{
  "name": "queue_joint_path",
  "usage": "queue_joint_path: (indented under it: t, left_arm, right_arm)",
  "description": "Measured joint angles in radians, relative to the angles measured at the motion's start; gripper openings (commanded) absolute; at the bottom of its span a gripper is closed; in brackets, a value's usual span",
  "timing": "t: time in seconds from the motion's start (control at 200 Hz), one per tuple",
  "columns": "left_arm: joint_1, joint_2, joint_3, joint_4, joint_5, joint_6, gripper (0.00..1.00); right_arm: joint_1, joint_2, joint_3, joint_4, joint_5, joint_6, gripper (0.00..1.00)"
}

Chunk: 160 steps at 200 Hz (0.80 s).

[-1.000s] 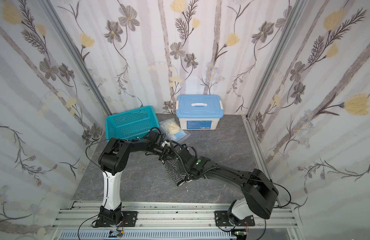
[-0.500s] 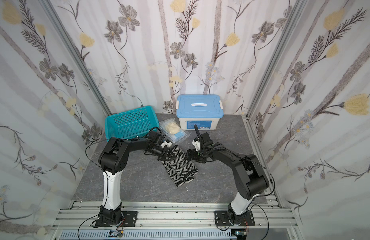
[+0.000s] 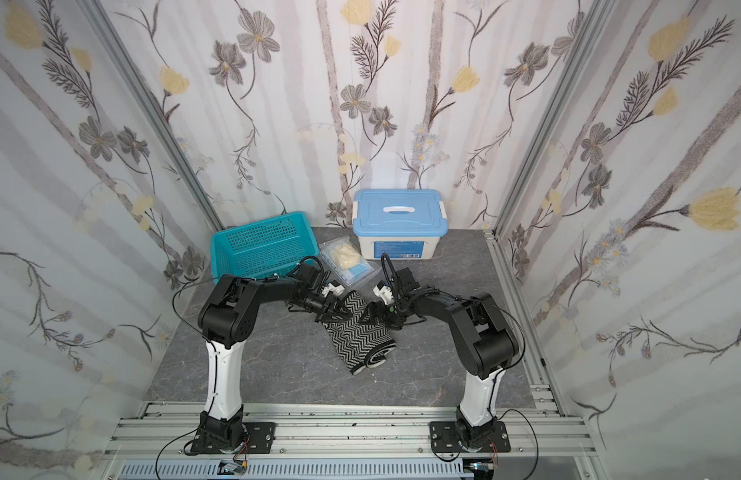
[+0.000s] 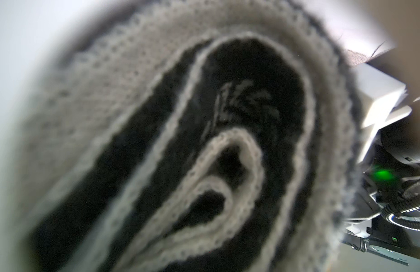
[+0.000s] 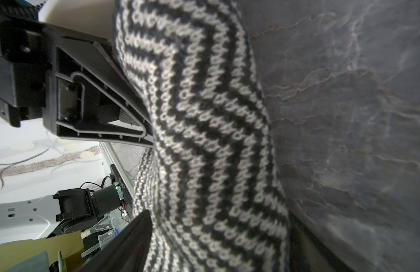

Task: Roll up the scarf and place it into the basket
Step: Roll the scarf at the center of the board.

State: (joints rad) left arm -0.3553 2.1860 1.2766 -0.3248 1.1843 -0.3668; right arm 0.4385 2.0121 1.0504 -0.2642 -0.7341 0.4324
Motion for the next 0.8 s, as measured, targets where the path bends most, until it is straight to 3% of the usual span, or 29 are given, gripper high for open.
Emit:
queue_joint_path:
  t: [0.095,0.445,0.605,0.729,0.799]
  left_arm:
    - [0.008,0.0,-0.008,0.004,0.013,0.0,0.33]
    - [0.015,-0.006,-0.02,0.003,0.026,0.0,0.33]
    - [0.016,-0.04,-0.026,-0.011,-0.002,0.0,0.45]
    - [0.018,-0.111,-0.043,-0.043,-0.065,-0.005,0.61]
    - [0.021,-0.147,-0.06,-0.058,-0.101,-0.011,0.66]
  right_arm:
    - [0.021,0.022,0.008,0.003,-0.015,0.001,0.76]
    - [0.05,0.054,0.003,0.046,-0.021,0.065,0.0]
    - [0.058,0.015,0.003,0.025,0.039,0.082,0.0]
    - [0.066,-0.031,0.031,-0.053,0.123,0.061,0.0]
    - [0.069,-0.053,0.048,-0.107,0.181,0.036,0.0]
